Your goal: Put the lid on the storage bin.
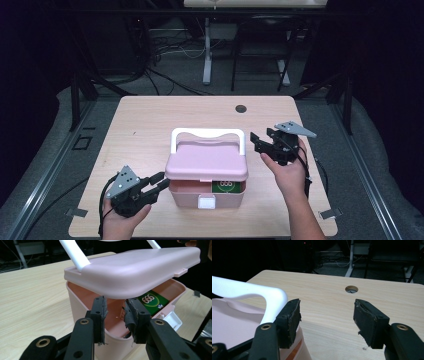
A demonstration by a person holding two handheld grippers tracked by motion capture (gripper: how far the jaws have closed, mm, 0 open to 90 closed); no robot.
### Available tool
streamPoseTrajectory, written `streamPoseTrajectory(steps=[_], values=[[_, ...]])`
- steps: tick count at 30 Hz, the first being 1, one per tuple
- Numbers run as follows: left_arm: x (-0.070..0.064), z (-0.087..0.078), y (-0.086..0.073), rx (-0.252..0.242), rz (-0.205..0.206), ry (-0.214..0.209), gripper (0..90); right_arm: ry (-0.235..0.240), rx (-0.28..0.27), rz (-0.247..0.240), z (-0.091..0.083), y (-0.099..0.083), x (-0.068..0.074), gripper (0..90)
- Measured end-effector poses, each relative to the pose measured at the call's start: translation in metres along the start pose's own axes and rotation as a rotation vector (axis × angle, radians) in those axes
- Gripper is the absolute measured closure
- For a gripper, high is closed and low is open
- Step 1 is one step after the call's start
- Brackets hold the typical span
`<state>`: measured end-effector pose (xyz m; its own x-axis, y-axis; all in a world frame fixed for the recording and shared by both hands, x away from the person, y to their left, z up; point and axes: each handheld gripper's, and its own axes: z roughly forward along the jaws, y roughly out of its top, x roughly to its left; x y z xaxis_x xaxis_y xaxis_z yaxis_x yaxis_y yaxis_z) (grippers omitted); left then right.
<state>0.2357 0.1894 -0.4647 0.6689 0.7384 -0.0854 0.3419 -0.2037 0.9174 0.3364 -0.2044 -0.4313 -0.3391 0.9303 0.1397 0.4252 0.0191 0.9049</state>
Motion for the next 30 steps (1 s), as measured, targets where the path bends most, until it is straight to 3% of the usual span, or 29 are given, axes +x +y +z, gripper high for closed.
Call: streamPoseTrajectory(steps=[15, 30], values=[[-0.007, 0.003, -0.014, 0.002, -0.009, 0.044, 70.5, -0.004, 0.010, 0.001, 0.002, -0.002, -0.002, 38.1], [-0.008, 0.004, -0.022, 0.024, -0.020, 0.041, 70.7, -0.006, 0.009, 0.001, 0.002, -0.002, -0.003, 38.1]])
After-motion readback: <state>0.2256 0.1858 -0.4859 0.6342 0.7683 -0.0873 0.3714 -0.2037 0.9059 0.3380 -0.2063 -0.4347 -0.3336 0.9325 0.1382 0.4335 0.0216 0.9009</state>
